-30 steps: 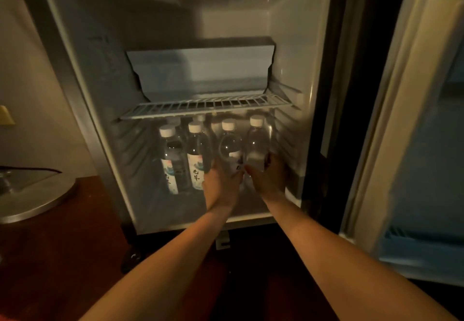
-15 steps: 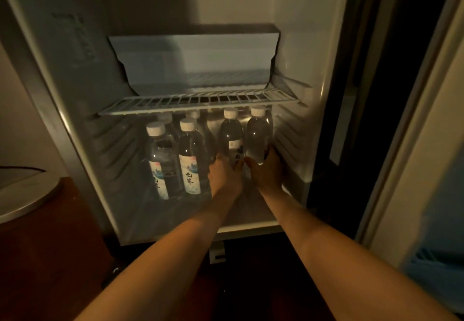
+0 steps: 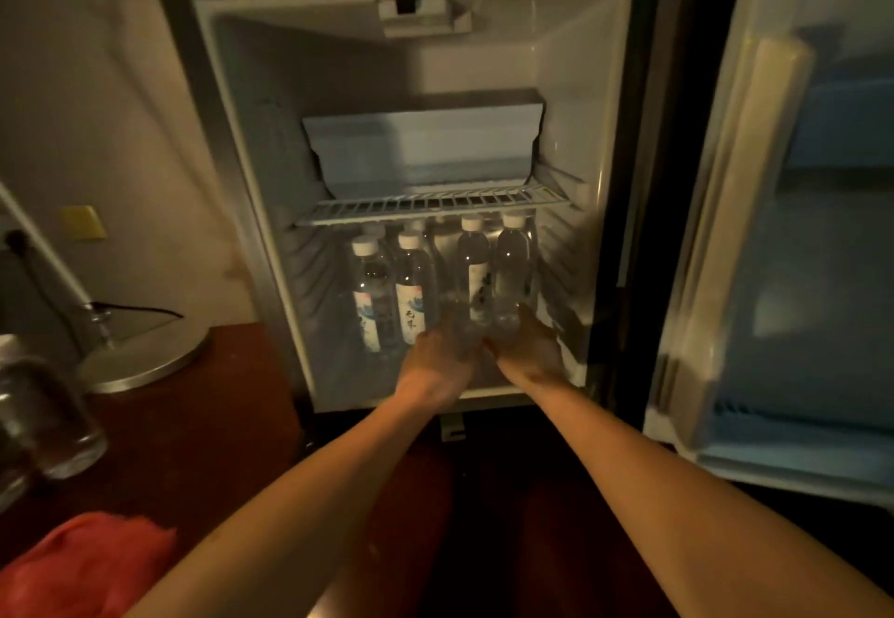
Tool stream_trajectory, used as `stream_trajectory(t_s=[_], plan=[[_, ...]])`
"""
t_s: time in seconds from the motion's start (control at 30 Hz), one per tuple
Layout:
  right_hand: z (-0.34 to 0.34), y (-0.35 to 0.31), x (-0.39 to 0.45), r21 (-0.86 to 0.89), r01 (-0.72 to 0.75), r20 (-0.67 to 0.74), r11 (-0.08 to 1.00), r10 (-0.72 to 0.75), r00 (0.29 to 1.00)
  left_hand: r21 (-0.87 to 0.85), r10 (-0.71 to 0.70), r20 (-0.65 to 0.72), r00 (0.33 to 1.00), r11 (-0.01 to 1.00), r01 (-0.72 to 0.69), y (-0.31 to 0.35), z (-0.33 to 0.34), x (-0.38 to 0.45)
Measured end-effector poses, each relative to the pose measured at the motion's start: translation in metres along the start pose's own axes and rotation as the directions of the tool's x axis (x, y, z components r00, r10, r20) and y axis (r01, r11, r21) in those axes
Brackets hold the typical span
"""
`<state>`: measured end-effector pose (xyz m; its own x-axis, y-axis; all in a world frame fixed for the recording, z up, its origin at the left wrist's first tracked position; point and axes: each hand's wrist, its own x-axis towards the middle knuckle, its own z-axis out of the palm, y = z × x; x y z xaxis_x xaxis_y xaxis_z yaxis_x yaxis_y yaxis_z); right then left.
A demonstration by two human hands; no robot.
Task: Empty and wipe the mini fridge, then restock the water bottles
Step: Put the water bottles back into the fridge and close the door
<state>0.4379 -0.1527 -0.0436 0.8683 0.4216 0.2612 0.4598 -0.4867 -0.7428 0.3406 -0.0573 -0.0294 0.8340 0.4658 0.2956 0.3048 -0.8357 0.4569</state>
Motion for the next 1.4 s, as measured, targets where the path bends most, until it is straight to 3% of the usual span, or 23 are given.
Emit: stream_trajectory(t_s=[0.2,0.33,0.5,0.83,0.93,1.0,1.13,1.27,1.4], plan=[[0.0,-0.047,-0.072,-0.171,0.215,0.235,0.962,-0.172,0.957,0.355,0.059,0.009,0.998,0.933,-0.058,-0.043,-0.07,-0.083],[0.011,-0.082,-0.124,-0.353,0.424,0.388,0.834,-0.283,0.877,0.478,0.068,-0.054,0.996,0.877,-0.034,-0.084,-0.11,-0.137],[0.055,-0.136,-0.174,-0.297,0.636,0.524,0.712,-0.435,0.732,0.562,-0.04,-0.142,0.989,0.819,0.114,-0.141,-0.156,-0.2],[0.17,-0.237,-0.216,-0.147,0.764,0.599,0.628,-0.558,0.574,0.552,-0.277,-0.307,0.911,0.728,0.407,-0.257,-0.235,-0.3],[0.193,-0.259,-0.209,-0.107,0.754,0.591,0.649,-0.568,0.573,0.494,-0.351,-0.359,0.865,0.715,0.495,-0.281,-0.247,-0.306],[0.204,-0.272,-0.202,-0.048,0.724,0.552,0.688,-0.586,0.593,0.328,-0.45,-0.401,0.798,0.743,0.584,-0.294,-0.252,-0.303],[0.242,-0.291,-0.177,0.07,0.496,0.51,0.866,-0.458,0.728,-0.053,-0.635,-0.397,0.663,0.736,0.674,-0.326,-0.251,-0.279],[0.287,-0.301,-0.155,0.19,0.251,0.544,0.949,-0.315,0.778,-0.25,-0.691,-0.375,0.618,0.717,0.65,-0.353,-0.241,-0.245],[0.322,-0.303,-0.142,0.274,0.21,0.543,0.938,-0.332,0.771,-0.306,-0.698,-0.375,0.61,0.714,0.63,-0.369,-0.231,-0.222]])
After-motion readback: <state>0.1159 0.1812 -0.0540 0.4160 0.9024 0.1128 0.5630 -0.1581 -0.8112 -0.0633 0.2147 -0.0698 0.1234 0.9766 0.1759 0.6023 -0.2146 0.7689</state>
